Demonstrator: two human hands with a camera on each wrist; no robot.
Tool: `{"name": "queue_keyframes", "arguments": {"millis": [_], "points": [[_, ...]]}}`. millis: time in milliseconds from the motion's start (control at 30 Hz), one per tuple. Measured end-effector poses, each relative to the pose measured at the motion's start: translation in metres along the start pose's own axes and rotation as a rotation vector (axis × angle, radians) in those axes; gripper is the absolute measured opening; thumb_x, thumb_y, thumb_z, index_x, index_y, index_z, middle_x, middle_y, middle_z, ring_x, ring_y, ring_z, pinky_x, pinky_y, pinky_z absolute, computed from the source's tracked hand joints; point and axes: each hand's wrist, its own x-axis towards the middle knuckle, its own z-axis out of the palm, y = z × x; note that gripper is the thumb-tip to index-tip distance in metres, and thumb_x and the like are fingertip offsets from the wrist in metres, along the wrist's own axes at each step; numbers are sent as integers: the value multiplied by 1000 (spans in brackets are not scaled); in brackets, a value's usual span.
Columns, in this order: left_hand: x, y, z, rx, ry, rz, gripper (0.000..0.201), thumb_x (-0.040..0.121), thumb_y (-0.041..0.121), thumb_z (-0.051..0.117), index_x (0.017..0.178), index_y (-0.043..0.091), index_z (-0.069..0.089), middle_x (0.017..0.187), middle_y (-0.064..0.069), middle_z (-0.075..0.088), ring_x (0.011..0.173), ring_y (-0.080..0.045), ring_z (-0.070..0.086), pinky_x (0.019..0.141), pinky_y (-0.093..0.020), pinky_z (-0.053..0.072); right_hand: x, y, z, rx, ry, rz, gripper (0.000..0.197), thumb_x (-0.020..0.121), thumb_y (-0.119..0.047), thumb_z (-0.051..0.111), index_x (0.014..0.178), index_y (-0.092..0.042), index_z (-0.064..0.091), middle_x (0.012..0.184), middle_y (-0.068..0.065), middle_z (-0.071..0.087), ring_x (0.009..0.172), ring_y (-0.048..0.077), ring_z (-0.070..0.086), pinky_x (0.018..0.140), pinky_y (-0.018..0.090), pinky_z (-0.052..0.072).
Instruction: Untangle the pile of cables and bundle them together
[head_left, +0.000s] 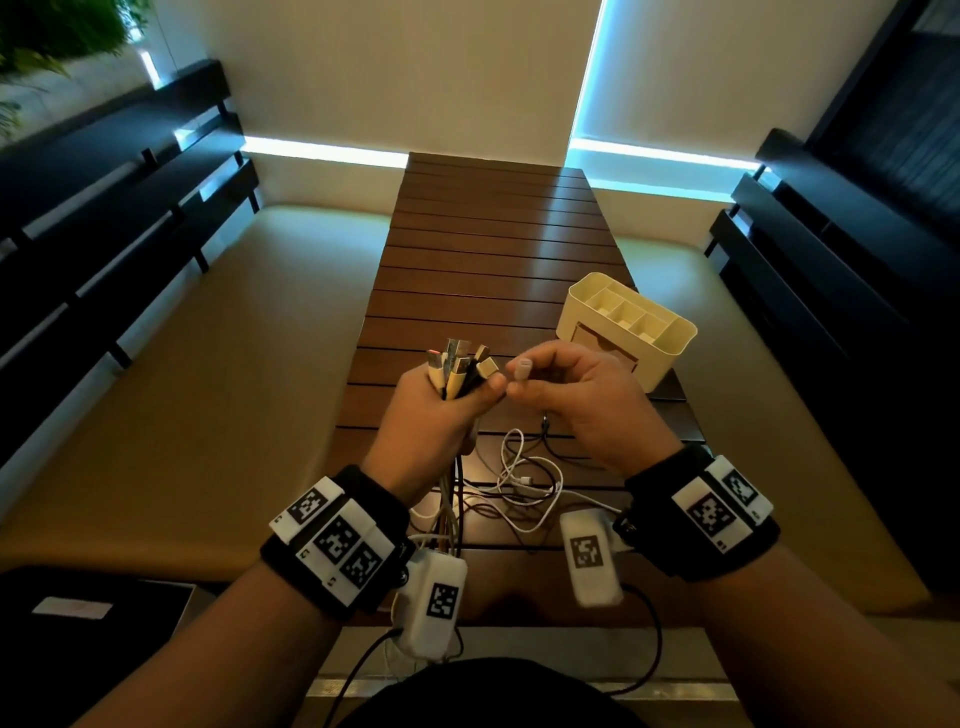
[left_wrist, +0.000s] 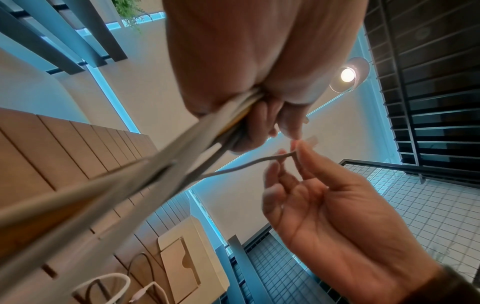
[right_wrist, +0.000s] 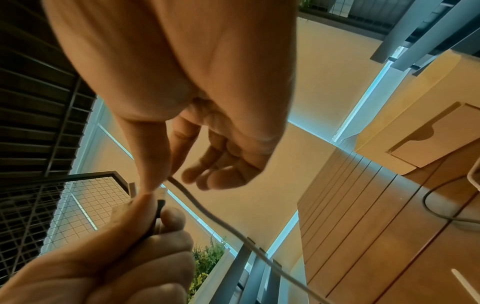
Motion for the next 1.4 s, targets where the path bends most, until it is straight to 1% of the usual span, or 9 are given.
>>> {"name": "queue_keyframes", "arguments": {"millis": [67, 133, 367, 633, 833, 933, 1100, 1233, 1400], "points": [[1, 0, 1, 17, -20, 10, 13, 89, 33, 65, 78, 25, 65, 53, 8, 40, 44, -7, 35, 45, -23, 35, 1, -1, -2, -9, -9, 29, 16, 80, -17, 77, 95, -20, 74, 98, 10, 74, 98, 30, 69, 89, 47, 56], [2, 1, 2, 24, -44, 20, 21, 91, 31, 63, 71, 33, 66, 53, 9, 40, 44, -6, 35, 45, -23, 36, 2, -4, -3, 30, -3, 54, 23, 73, -25, 78, 96, -20, 74, 97, 14, 74, 93, 29, 70, 83, 45, 57], [5, -1, 1, 74, -64, 47, 12, 90, 34, 61, 82, 27, 65, 57, 3, 45, 48, -11, 41, 48, -25, 40, 4, -9, -3, 182, -16, 122, 19, 76, -14, 73, 94, -9, 71, 96, 16, 74, 88, 29, 73, 71, 28, 58], [10, -2, 0, 81, -51, 10, 23, 91, 21, 65, 106, 5, 66, 53, 10, 52, 47, -9, 40, 46, -23, 38, 11, -16, -4, 136, -11, 162, 10, 87, -6, 69, 96, -10, 68, 94, 13, 74, 77, 26, 73, 67, 34, 61], [10, 2, 0, 140, -35, 14, 16, 92, 14, 65, 108, 13, 68, 60, 3, 51, 53, -20, 39, 47, -27, 38, 11, -17, 1, 28, -16, 93, 6, 89, -7, 67, 94, -10, 69, 83, 8, 73, 73, 19, 71, 58, 29, 58], [9, 4, -1, 206, -42, 71, 14, 94, 19, 64, 107, 23, 69, 61, 5, 54, 54, -18, 45, 50, -29, 42, 12, -13, 2, -43, 7, 59, 7, 90, -12, 68, 92, -17, 72, 89, 14, 71, 75, 17, 65, 63, 29, 55], [10, 4, -4, 249, 22, 105, 18, 93, 12, 64, 88, 29, 63, 60, 22, 62, 57, 7, 55, 56, -7, 39, 13, 11, 5, 208, -30, 201, 16, 90, -12, 61, 101, -20, 68, 104, 6, 69, 95, 21, 65, 75, 33, 53], [13, 1, -9, 391, 42, 93, 10, 90, 23, 69, 89, 17, 62, 80, 3, 64, 67, 3, 59, 58, -12, 43, 9, 24, 19, -47, -162, 220, 23, 92, -9, 63, 110, -24, 64, 108, -3, 70, 100, 11, 66, 89, 28, 51], [11, 5, -6, 220, 56, 95, 18, 95, 21, 62, 93, 4, 65, 82, -8, 68, 76, -13, 66, 68, -24, 55, 6, 26, 32, -120, -253, 142, 20, 96, -14, 59, 101, -32, 66, 99, -17, 71, 102, 2, 65, 95, 26, 49]]}}
